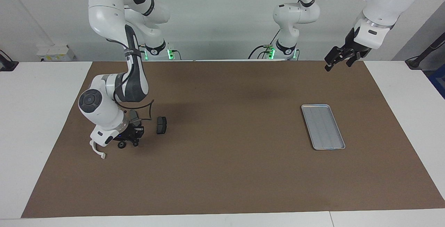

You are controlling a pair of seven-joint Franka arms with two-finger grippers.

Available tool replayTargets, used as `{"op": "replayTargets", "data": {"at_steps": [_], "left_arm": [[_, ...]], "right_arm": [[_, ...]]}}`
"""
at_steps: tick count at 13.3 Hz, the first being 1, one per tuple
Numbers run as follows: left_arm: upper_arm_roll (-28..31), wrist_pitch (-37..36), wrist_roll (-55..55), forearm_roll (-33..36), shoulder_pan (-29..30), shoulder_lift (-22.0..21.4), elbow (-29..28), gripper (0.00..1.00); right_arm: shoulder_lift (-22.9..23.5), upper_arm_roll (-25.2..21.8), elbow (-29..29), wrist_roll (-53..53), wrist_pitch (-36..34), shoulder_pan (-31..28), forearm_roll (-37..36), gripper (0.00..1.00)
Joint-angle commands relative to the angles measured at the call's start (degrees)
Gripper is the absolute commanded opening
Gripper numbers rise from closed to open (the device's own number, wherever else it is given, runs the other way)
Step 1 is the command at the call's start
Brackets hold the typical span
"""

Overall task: Place bearing gear from tray to pile
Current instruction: 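Carry the gear beside the other gear near the bracket and release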

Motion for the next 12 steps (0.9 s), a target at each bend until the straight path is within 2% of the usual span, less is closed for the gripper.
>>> {"op": "replayTargets", "data": {"at_steps": [1,5,8,9,11,12], "left_arm": [[0.3,1.0,0.2,1.0,-0.5,-2.0,-2.4,1.00],[0.3,1.0,0.2,1.1,-0.5,-2.0,-2.4,1.00],[0.3,1.0,0.2,1.1,-0.5,-2.0,-2.4,1.00],[0.3,1.0,0.2,1.1,-0.5,-2.0,-2.4,1.00],[0.3,1.0,0.2,1.1,-0.5,-2.0,-2.4,1.00],[0.3,1.0,0.2,1.1,-0.4,-2.0,-2.4,1.00]], "right_arm": [[-2.9,0.8,-5.1,0.7,2.2,0.0,-0.5,0.00],[-2.9,0.8,-7.8,2.0,7.4,0.4,-0.5,0.00],[-2.9,0.8,-8.1,2.1,7.9,0.4,-0.5,0.00],[-2.9,0.8,-8.1,2.4,7.8,0.4,-0.5,0.05],[-2.9,1.2,-7.6,4.3,6.8,0.5,-0.5,0.75],[-3.1,1.3,-7.3,5.5,6.1,1.0,-0.5,0.88]]}}
